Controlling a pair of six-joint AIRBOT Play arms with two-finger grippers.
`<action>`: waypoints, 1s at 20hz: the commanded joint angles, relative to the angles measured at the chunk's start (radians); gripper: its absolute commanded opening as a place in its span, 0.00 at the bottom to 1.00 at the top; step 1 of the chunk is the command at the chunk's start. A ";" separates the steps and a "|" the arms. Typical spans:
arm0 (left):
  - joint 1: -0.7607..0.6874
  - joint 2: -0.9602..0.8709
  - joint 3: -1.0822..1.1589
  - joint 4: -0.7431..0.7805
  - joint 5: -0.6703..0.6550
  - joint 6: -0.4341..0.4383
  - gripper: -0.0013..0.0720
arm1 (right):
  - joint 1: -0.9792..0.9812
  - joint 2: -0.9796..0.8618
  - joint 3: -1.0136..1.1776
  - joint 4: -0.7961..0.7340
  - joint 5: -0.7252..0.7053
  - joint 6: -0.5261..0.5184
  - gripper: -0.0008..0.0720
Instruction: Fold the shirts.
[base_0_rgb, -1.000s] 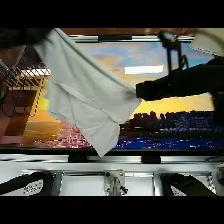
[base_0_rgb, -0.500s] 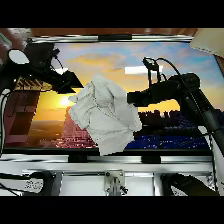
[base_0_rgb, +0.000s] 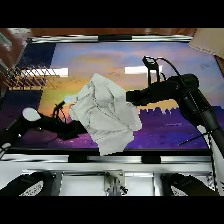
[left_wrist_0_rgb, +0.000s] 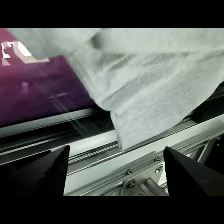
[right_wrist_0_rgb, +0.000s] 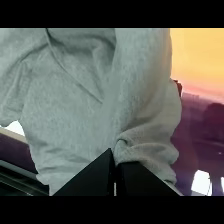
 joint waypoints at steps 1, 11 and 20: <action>-0.115 0.025 -0.175 -0.099 0.188 -0.007 0.99 | 0.000 0.000 0.000 0.001 0.006 0.000 0.11; -0.243 -0.154 -0.137 -0.221 0.507 -0.007 0.98 | 0.000 0.000 0.000 0.001 -0.018 0.000 0.11; -0.135 0.001 0.282 -0.096 0.344 0.218 0.06 | 0.000 0.086 0.145 -0.079 0.111 -0.047 0.11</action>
